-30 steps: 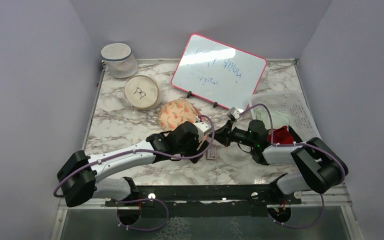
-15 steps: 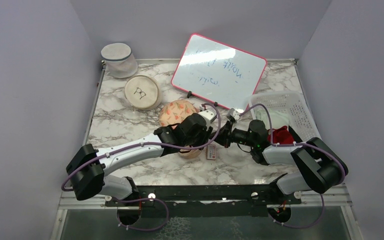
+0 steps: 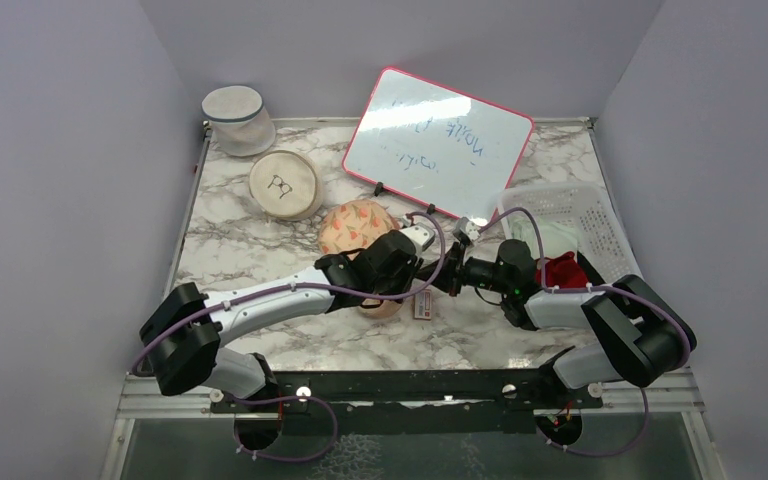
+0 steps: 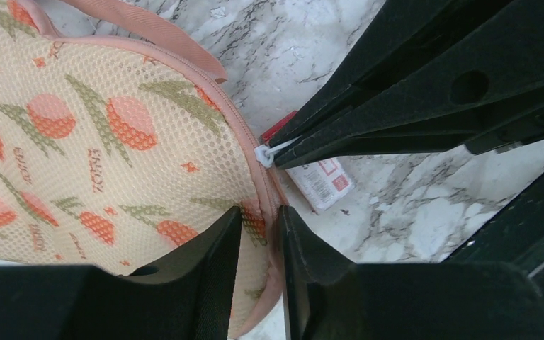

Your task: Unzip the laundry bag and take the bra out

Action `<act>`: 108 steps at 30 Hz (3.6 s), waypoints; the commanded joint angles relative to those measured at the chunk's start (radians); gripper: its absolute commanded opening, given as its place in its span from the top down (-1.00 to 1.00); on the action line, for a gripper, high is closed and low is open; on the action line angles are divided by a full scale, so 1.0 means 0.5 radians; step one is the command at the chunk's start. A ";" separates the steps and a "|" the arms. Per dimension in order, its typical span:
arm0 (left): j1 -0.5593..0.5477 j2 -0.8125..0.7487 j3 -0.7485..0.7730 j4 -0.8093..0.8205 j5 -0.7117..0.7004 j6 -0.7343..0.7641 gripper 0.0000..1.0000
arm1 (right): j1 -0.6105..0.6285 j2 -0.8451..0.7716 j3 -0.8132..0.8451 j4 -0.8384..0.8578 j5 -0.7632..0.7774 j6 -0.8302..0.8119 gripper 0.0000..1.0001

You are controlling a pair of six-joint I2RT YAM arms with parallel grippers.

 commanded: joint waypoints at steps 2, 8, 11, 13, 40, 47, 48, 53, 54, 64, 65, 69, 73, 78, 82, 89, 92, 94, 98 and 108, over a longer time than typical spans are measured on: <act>-0.007 0.065 0.041 -0.009 -0.048 0.031 1.00 | -0.005 -0.016 0.030 0.063 -0.029 -0.020 0.98; -0.007 0.021 0.033 -0.050 -0.003 0.035 1.00 | -0.006 0.044 0.038 0.106 0.004 0.048 0.98; -0.007 -0.056 -0.032 -0.051 0.015 0.031 1.00 | -0.009 0.056 0.024 0.089 0.199 0.116 0.97; -0.007 -0.097 -0.069 -0.057 0.067 0.038 1.00 | -0.014 0.032 0.007 0.059 0.330 0.132 0.98; -0.005 -0.234 -0.001 -0.416 -0.189 -0.364 -0.08 | -0.098 0.241 0.054 0.429 -0.373 0.261 0.98; -0.006 0.151 0.248 -0.390 -0.204 -0.262 -0.01 | -0.081 0.205 0.053 0.416 -0.393 0.253 0.98; -0.007 0.193 0.263 -0.392 -0.222 -0.245 0.04 | -0.080 0.199 0.051 0.409 -0.391 0.249 0.98; -0.006 0.216 0.227 -0.374 -0.253 -0.243 0.33 | -0.078 0.158 0.063 0.281 -0.319 0.202 0.98; -0.006 0.199 0.208 -0.375 -0.267 -0.237 0.41 | -0.078 0.146 0.063 0.258 -0.296 0.192 0.98; -0.007 -0.056 0.005 -0.387 -0.122 -0.009 0.90 | -0.079 0.162 0.113 0.054 -0.099 0.151 0.98; -0.007 -0.091 -0.017 -0.392 -0.119 0.001 0.93 | -0.078 0.166 0.111 0.046 -0.089 0.152 0.98; -0.007 -0.230 -0.078 -0.391 -0.060 0.047 1.00 | -0.078 0.174 0.106 0.020 0.011 0.150 0.98; -0.007 -0.386 -0.111 -0.406 -0.025 0.089 1.00 | -0.080 0.203 0.109 0.012 0.088 0.171 0.98; -0.007 -0.577 -0.123 -0.500 -0.128 0.128 1.00 | -0.081 0.218 0.097 -0.003 0.253 0.208 0.98; -0.007 -0.680 -0.138 -0.620 -0.362 0.051 1.00 | -0.081 0.168 0.091 -0.096 0.399 0.183 0.98; -0.007 -0.643 -0.170 -0.661 -0.418 -0.043 0.98 | -0.081 0.171 0.127 -0.118 0.236 0.097 0.98; -0.007 -0.514 -0.108 -0.640 -0.358 -0.061 0.56 | -0.084 0.206 0.135 -0.032 0.100 0.124 0.98; -0.007 -0.401 -0.044 -0.616 -0.269 -0.033 0.42 | -0.081 0.227 0.141 -0.005 0.044 0.139 0.98; -0.007 -0.181 0.090 -0.533 -0.118 0.003 0.13 | -0.081 0.233 0.143 0.030 -0.034 0.161 0.98; -0.013 0.202 0.317 -0.400 -0.206 0.121 0.00 | -0.080 0.221 0.115 0.174 -0.174 0.228 0.98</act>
